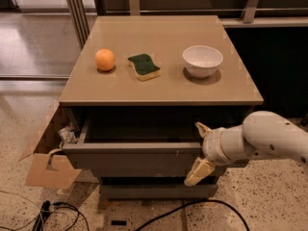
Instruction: Open top drawer
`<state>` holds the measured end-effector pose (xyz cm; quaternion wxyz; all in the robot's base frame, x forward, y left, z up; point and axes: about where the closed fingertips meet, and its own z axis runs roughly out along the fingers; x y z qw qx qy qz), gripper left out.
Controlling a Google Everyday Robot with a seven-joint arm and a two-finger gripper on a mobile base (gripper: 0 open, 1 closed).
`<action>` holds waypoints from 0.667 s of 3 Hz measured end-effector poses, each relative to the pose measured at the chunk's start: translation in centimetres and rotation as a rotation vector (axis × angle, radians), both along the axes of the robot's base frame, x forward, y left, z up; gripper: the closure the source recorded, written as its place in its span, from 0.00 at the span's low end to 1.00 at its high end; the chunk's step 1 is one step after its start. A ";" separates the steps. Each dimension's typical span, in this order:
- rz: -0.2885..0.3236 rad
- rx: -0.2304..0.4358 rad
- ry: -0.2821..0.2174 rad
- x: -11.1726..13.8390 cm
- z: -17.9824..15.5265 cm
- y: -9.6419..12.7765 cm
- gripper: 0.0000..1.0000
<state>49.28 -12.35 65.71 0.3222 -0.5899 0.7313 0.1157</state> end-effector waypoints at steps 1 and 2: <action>0.000 0.000 0.001 0.0 -0.1 0.0 0.07; 0.000 0.000 0.001 0.0 -0.1 0.0 0.25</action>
Offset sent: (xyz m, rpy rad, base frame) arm -0.0003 0.0000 -0.0006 0.0003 0.0009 0.0002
